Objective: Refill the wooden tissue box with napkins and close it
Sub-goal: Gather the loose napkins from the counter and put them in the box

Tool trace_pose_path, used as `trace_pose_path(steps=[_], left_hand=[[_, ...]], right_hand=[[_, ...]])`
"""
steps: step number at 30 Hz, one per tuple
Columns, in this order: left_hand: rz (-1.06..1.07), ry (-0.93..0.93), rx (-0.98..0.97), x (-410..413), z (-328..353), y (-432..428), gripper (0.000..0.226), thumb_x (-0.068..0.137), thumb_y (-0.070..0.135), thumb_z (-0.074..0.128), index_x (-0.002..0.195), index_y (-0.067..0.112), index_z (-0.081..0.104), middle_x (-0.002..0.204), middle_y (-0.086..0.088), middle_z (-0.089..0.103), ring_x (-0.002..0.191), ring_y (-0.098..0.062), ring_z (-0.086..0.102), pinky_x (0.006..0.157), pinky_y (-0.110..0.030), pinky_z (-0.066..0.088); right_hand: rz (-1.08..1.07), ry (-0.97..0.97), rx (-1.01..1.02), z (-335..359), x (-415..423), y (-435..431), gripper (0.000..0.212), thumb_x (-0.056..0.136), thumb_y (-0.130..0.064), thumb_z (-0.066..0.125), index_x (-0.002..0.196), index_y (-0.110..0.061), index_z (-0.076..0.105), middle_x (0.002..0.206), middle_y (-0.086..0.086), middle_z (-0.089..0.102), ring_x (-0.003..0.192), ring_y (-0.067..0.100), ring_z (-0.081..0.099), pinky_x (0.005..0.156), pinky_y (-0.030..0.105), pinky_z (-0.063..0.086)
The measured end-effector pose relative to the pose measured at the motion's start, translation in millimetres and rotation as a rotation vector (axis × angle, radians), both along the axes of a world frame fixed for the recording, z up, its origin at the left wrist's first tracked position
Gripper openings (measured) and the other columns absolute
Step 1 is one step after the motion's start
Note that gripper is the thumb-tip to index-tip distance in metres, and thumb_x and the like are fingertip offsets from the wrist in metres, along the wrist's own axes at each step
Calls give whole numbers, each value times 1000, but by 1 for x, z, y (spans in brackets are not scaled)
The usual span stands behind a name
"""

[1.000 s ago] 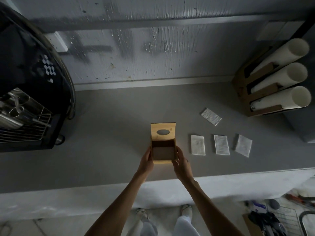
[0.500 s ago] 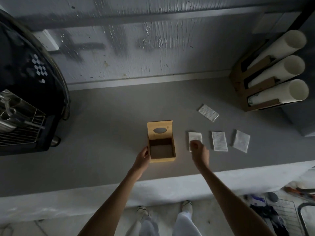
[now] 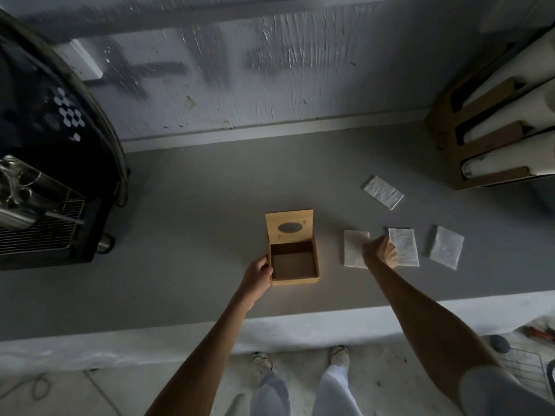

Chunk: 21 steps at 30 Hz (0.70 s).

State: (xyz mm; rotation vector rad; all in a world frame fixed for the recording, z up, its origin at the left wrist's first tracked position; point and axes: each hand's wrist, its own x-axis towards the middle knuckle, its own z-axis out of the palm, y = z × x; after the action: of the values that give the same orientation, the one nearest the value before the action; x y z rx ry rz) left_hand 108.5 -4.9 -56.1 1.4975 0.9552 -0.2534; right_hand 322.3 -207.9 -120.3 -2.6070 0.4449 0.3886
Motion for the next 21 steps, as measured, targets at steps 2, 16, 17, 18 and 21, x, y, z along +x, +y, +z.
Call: trace_pose_path(steps=[2,16,17,18,21], left_hand=[[-15,4,25,0,0,0,30,98,10,42,112,30,57,91,-10,59,87,-24,54,74,-36,44],[-14,17,90,2,2,-3,34,99,9,43,130,14,53,94,-5,62,86,-20,59,74,-34,49],[-5,19,93,3,1,-4,33,99,9,43,130,13,53,92,-4,61,86,-20,59,75,-34,49],[5,20,94,3,2,-5,32,99,9,42,129,12,54,90,-5,60,86,-21,59,76,-34,49],[31,31,96,4,1,-8,32,99,8,41,128,10,55,87,-5,58,89,-22,61,76,-32,51]], right_hand=[[-26,4,24,0,2,0,27,89,-21,56,109,-3,62,112,19,65,105,36,61,84,41,50],[-46,33,536,23,71,-108,20,79,1,61,85,-17,58,87,17,61,78,32,60,61,36,51],[-37,53,530,28,77,-113,22,80,6,59,86,-16,59,83,15,59,72,30,58,52,27,49],[-21,55,501,30,81,-117,23,81,8,58,91,-12,60,78,13,58,64,26,54,42,19,46],[48,71,404,18,83,-126,25,82,9,56,106,6,61,70,11,55,58,18,47,36,10,39]])
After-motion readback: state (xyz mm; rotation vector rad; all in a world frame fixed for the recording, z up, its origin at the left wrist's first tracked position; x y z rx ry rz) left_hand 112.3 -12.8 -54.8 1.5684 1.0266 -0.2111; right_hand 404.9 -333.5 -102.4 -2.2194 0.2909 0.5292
